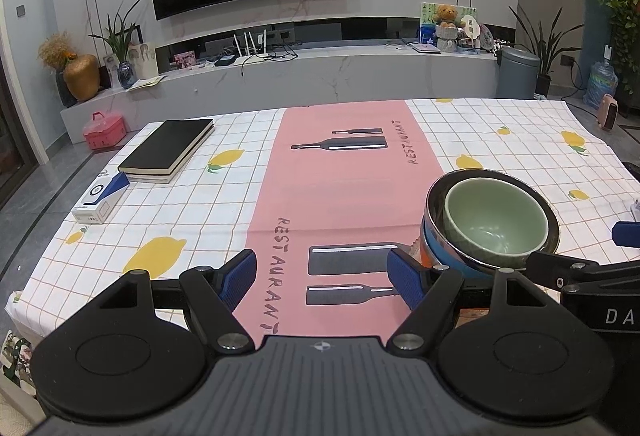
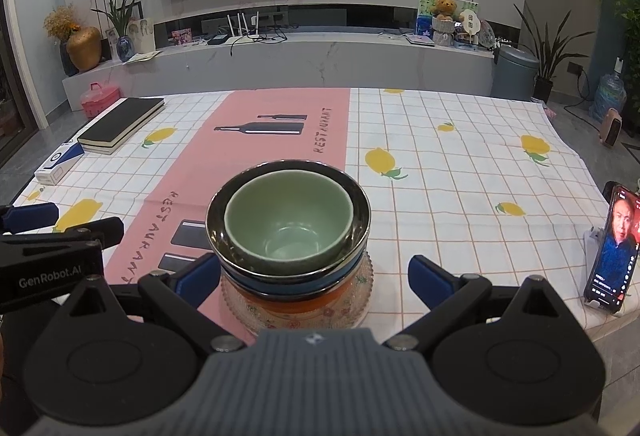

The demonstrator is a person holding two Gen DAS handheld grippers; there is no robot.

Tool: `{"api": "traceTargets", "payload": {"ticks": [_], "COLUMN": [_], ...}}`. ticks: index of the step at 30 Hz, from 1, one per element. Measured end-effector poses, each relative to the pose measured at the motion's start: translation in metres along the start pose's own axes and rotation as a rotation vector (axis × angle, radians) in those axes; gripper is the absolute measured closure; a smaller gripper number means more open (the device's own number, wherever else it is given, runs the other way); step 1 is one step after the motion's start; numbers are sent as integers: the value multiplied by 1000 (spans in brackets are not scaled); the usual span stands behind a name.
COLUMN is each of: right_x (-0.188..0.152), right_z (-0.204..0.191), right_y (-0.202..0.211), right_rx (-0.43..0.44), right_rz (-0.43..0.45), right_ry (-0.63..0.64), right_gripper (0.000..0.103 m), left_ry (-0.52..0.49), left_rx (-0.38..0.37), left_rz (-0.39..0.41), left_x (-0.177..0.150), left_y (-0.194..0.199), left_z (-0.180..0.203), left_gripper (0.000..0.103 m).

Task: Organize plates and bowls

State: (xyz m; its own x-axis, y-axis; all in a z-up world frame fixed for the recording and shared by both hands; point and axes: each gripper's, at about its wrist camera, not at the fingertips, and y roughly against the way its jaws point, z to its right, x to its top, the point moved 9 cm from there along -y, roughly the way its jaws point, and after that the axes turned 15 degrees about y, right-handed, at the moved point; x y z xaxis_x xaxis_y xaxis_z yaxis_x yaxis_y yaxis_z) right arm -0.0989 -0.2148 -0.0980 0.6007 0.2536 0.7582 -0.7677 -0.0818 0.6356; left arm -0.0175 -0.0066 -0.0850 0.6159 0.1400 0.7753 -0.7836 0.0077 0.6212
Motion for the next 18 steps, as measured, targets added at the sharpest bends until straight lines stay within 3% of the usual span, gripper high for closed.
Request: {"api": "traceTargets", "payload": {"ticks": [18], "right_x": [0], "right_z": [-1], "right_y": [1], "right_rx": [-2], "right_rz": [0], "right_ry": [2], "right_gripper": [5], "left_ry": [6], "left_rx": [2], "left_rz": [1], "left_x": [1], "left_y": [0], "left_z": [-4], "left_gripper": [16]}}
